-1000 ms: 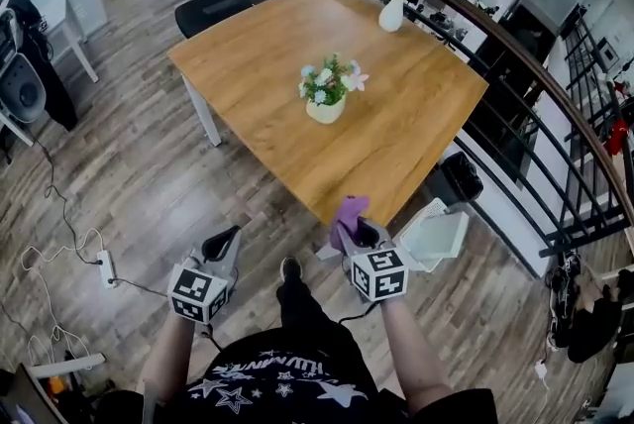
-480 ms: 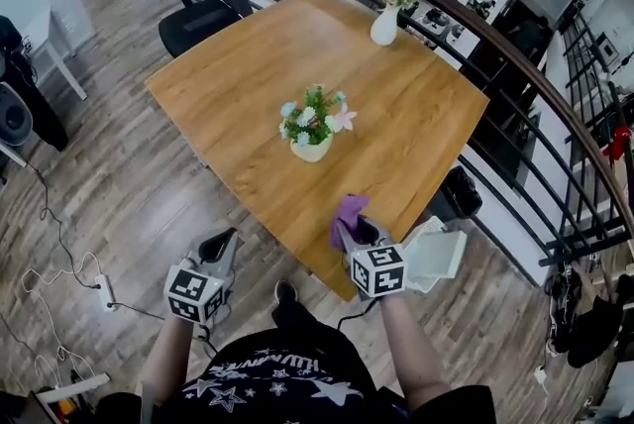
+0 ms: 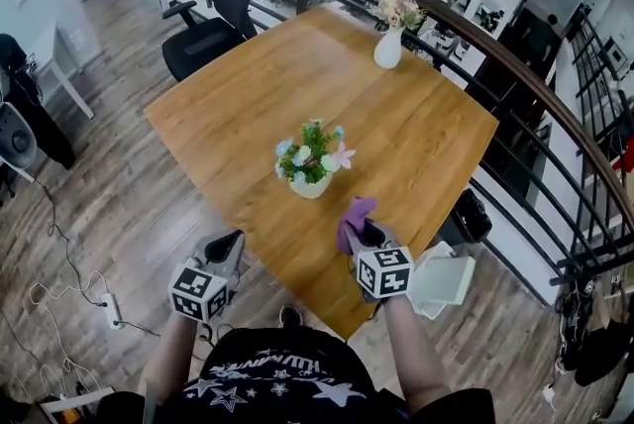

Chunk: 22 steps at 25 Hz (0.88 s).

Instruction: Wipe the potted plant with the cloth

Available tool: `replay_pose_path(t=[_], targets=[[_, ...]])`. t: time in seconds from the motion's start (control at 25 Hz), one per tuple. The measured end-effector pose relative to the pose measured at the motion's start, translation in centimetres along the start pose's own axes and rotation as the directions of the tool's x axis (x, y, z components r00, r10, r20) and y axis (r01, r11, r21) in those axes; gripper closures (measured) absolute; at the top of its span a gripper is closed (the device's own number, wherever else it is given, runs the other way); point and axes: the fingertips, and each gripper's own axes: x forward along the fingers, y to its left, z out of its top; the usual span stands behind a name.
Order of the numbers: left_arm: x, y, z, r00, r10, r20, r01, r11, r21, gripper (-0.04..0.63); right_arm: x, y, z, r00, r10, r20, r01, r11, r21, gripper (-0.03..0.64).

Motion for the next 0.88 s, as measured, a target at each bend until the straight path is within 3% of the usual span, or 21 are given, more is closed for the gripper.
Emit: replay_pose_path(t=[0.4, 0.68, 0.88], targets=[[3.5, 1.7, 1.0, 0.999, -0.028, -0.040, 0.029, 1.000, 0.012, 0.597, 2.2, -1.2, 0.8, 1.000, -0.015, -0.019, 0.016, 0.999, 0.042, 0.509], [8.0, 3.1, 0.8, 0.987, -0.144, -0.074, 0.145, 0.989, 0.016, 0.597, 4.3, -1.4, 1.4, 0.998, -0.063, -0.019, 0.064, 0.996, 0.066, 0.509], [11.3, 4.6, 0.7, 0.958, -0.253, -0.135, 0.263, 0.963, 0.059, 0.597, 5.8, -2.3, 0.8, 0.989, -0.138, -0.057, 0.144, 0.983, 0.115, 0.509]])
